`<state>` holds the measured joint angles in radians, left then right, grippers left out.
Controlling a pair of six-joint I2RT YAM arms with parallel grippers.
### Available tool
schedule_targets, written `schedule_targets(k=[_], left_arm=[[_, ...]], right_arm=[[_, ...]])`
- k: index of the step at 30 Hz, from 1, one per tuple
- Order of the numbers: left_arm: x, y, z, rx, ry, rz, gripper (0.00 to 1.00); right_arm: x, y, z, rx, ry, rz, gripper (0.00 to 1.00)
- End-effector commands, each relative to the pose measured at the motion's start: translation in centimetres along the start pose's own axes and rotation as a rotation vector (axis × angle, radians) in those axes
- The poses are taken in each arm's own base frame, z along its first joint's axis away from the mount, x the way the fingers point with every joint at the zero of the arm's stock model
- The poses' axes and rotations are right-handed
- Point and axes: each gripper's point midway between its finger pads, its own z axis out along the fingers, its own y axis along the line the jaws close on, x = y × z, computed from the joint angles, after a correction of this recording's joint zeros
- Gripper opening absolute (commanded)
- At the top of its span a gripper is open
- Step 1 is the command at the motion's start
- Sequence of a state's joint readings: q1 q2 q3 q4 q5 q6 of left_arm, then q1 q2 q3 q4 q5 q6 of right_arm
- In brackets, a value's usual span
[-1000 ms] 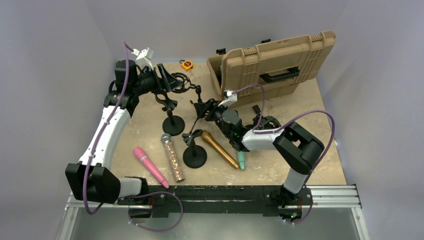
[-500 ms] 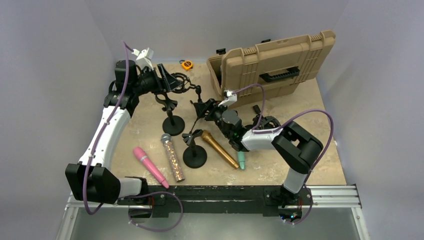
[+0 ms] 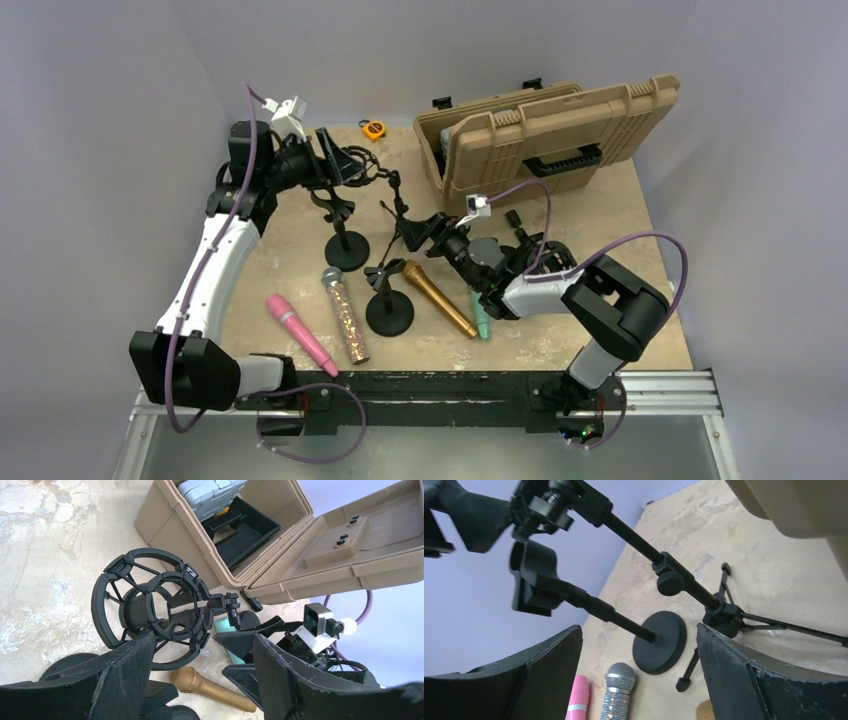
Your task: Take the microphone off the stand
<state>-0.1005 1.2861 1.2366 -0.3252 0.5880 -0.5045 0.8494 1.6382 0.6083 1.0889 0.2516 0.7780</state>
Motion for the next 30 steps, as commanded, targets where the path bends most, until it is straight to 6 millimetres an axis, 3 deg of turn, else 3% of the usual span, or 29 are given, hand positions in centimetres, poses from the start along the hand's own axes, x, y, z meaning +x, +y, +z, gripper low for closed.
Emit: schedule_targets(k=[1,6,12,19,24,30], left_arm=[[1.1,0.7,-1.0,-0.064,0.028,0.021,0.71],[0.5,1.0,-2.5,-0.205,0.001,0.176,0.81],[-1.1,-1.1,-4.6,-0.377,-0.021,0.363,0.81],[-2.2,-1.8,-5.3,-0.406,-0.029,0.346,0.87],[-2.1,-6.8,-3.8,-0.199,0.018,0.505,0.71],[-0.4,-6.9,0.7,-0.189,0.142,0.602,0.69]], right_arm=[[-2.4,3.6,0.2,-0.14,-0.068,0.072,0.83],[-2.9,4.7,-0.5,-0.193,-0.076,0.144,0.84],[-2.9,5.0,-0.4,-0.198,-0.064,0.124,0.85],[-2.6,5.3,-0.2,-0.204,-0.039,0.046,0.85],[-3.7,6.8,-1.1,-0.254,-0.047,0.071,0.84],[-5.1,7.5,-2.0,-0.259,-0.074,0.06,0.83]])
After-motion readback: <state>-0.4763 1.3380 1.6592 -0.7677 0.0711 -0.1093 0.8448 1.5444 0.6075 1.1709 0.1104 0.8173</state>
